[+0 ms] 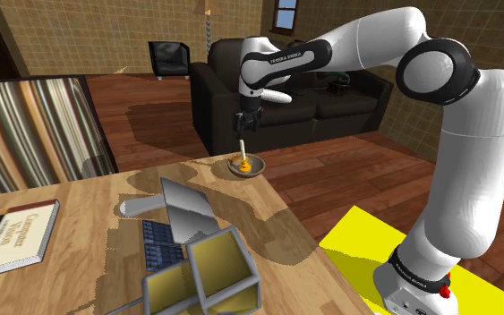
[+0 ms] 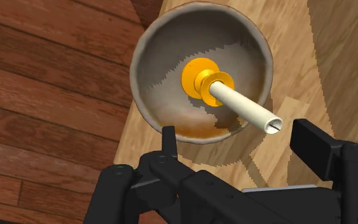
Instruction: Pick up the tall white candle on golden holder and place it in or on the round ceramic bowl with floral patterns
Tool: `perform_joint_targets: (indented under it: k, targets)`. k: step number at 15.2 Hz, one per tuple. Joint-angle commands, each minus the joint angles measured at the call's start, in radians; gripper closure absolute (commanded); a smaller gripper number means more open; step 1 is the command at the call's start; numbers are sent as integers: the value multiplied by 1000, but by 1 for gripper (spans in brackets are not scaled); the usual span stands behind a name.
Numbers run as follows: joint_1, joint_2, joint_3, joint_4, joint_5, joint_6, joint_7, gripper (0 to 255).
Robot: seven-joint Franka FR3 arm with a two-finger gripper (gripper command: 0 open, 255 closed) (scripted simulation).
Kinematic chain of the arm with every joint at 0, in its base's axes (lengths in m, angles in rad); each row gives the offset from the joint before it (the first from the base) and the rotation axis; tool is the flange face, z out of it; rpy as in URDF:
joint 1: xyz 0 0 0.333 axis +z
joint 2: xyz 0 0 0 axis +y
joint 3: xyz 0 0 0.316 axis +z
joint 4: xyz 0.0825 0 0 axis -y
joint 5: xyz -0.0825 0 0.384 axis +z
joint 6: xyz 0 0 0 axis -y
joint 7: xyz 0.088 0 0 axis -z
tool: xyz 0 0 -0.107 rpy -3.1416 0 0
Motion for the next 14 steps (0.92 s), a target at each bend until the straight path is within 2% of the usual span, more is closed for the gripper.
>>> perform_joint_targets:
  k: [1,3,7,14]
  targets:
    - [0,0,0,0,0,0,0,0]
    - [0,0,0,0,0,0,0,0]
    - [0,-20,1,99,2,-119,-2,0]
    - [0,-20,1,99,2,-119,-2,0]
